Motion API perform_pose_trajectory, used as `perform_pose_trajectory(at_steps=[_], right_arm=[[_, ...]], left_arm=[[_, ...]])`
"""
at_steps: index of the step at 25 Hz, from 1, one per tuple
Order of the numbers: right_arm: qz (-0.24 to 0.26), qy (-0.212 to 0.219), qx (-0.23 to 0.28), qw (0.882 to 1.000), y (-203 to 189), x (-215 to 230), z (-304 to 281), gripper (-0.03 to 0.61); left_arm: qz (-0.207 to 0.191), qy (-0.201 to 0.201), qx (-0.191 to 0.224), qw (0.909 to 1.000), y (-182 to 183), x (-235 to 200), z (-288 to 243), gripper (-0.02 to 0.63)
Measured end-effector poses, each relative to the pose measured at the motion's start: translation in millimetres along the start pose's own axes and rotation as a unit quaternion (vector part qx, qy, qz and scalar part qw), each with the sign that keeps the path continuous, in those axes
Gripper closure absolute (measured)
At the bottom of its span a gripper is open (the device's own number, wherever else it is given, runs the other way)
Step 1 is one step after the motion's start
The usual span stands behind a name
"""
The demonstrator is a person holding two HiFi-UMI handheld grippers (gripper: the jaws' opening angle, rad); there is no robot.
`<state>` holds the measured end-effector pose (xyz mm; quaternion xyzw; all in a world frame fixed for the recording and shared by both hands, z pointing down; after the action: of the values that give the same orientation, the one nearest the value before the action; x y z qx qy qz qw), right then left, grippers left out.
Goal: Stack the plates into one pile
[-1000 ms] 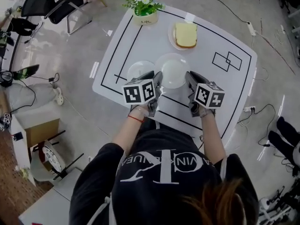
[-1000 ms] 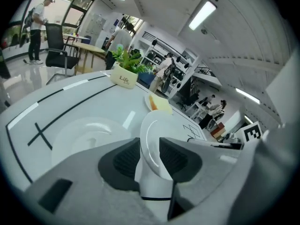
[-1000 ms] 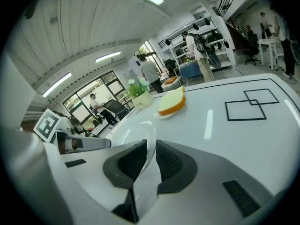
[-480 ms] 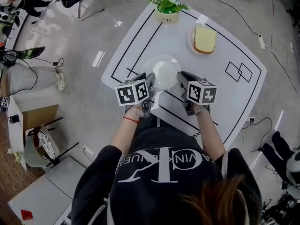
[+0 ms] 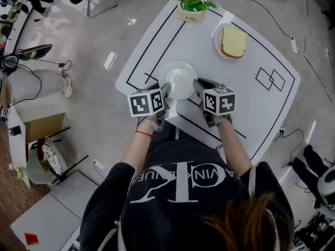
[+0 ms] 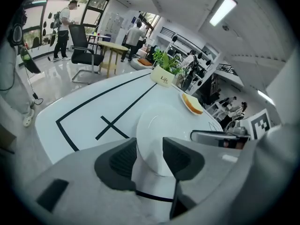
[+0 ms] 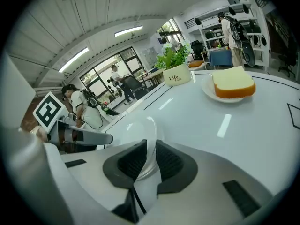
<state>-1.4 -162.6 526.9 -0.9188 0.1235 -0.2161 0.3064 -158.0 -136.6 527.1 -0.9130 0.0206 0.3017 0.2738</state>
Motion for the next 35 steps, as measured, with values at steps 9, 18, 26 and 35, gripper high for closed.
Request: perform_pose_trajectory(at_steps=[9,18,26,35], right_arm=[[0.022,-0.016,-0.01,1.0,-4.4,-3.3,-2.6,0.514],[0.061,-0.044,-0.006,0.997,-2.2,-7.6,-0.1,0.493],[0.067,-0.048,0.01,0.997,1.5,-11.1,5.1,0.479],[0.048,-0.057,0.081,0.994,20.4,-1.1,27.2,0.564]], left_arm=[[-0.005,-0.003,-0.024,0.9997,-6.3,-5.1,-2.1,0.429],[-0.008,-0.014,-0.031,0.9994,-5.6,-3.7,-0.8,0.42],[-0.014,-0.02,-0.021,0.9995,0.1,-4.1,2.6,0.42],[-0.079,-0.021,0.018,0.9965,23.6,-1.1,10.0,0.459]])
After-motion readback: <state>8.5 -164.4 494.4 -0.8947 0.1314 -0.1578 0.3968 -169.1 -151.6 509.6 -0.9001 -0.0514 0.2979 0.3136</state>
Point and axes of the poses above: the fingertips, and each gripper's own axes: z backward along the fingers, x to its right, y out of its top, the point moved 3 cm from there along z, backward along the fingers, and after that the axes turned 9 degrees about -y, right-handed, at the moved point
